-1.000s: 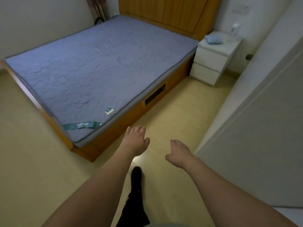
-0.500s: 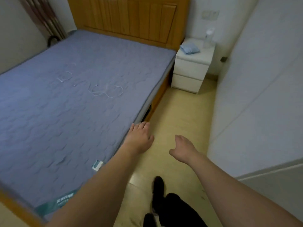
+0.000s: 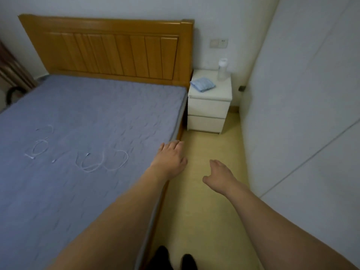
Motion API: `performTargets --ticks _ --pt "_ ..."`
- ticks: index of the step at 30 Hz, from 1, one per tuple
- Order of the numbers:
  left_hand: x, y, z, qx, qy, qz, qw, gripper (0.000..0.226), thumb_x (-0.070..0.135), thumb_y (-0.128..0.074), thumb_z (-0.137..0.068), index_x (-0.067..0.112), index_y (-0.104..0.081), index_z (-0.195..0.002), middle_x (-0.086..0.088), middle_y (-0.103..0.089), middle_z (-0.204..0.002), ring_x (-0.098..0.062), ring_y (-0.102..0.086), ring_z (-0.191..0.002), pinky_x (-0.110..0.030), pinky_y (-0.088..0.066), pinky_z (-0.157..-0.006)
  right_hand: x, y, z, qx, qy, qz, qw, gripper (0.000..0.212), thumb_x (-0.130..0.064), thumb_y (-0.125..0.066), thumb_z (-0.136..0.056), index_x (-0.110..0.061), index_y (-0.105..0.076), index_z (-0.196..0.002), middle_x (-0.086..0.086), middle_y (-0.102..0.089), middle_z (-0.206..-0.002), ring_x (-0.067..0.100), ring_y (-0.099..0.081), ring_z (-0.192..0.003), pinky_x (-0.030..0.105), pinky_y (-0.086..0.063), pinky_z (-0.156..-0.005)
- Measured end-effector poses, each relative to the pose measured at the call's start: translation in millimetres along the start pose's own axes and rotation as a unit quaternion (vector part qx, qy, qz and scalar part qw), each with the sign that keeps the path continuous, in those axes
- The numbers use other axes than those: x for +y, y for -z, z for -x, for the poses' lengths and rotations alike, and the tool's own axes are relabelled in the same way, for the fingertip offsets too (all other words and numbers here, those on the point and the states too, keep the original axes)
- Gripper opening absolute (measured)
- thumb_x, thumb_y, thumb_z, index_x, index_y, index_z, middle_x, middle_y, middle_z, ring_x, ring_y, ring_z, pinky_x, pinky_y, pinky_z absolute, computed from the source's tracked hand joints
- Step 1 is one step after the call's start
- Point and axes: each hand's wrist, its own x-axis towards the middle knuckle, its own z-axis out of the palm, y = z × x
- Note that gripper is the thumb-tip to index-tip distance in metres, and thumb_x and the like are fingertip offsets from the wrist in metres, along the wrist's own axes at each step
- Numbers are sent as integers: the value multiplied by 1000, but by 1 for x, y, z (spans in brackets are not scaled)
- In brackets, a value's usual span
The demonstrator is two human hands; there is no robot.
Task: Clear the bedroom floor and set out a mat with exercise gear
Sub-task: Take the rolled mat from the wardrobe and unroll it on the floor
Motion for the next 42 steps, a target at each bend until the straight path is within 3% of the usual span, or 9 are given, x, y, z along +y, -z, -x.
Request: performTargets --ticks 8,13,18,22,26,30,37,42 --pt "32 64 -128 -7 -185 -44 982 62 40 -37 -100 14 -18 -153 -9 -22 -159 -26 -20 -145 -43 -10 -120 7 89 -42 100 -112 -40 988 59 -33 -56 -84 -9 -40 -135 11 -44 -135 30 -41 -129 38 -35 -107" --pt "91 111 -205 19 -298 -52 953 61 39 -35 -101 14 -18 -153 -8 -21 -159 -23 -19 -146 -42 -9 -121 33 159 -37 161 -182 -44 969 77 -34 -50 -93 -8 -9 -153 10 -14 -159 26 -16 -146 36 -13 -120" --pt "175 160 -260 50 -396 -52 916 62 39 -36 -101 15 -15 -154 -8 -18 -161 -24 -19 -146 -41 -11 -121 71 228 -32 241 -241 -50 939 75 -35 -50 -93 -8 -12 -152 10 -21 -156 28 -22 -143 37 -17 -119" --pt "233 201 -285 94 -455 -54 884 62 40 -34 -102 16 -14 -155 -6 -17 -161 -23 -16 -147 -40 -8 -122 94 275 -30 284 -257 -69 921 77 -36 -50 -93 -9 -11 -153 10 -16 -159 26 -19 -145 38 -16 -119" --pt "283 230 -294 111 -522 -48 844 61 37 -36 -102 15 -14 -155 -6 -17 -161 -22 -16 -148 -39 -7 -122 109 310 -24 323 -281 -121 895 64 -33 -52 -92 -9 -28 -147 11 -37 -148 28 -38 -133 37 -32 -112" --pt "331 244 -295 98 -599 -40 794 60 36 -37 -103 17 -14 -155 -4 -17 -162 -21 -16 -147 -35 -8 -122 121 327 -7 316 -317 -169 878 58 -30 -51 -95 -9 -31 -146 11 -36 -148 26 -39 -133 32 -34 -106" --pt "399 256 -299 73 -688 -74 718 60 33 -36 -103 19 -11 -155 -1 -14 -162 -18 -16 -148 -31 -7 -120 146 350 19 369 -379 -206 823 62 -28 -50 -95 -8 -26 -149 11 -32 -152 24 -37 -136 30 -33 -106" --pt "429 254 -309 38 -702 -84 706 61 30 -36 -103 17 -9 -156 -1 -10 -163 -19 -16 -148 -27 -11 -118 158 358 17 389 -400 -231 797 63 -26 -48 -97 -8 -21 -151 11 -26 -156 24 -31 -140 29 -28 -111"
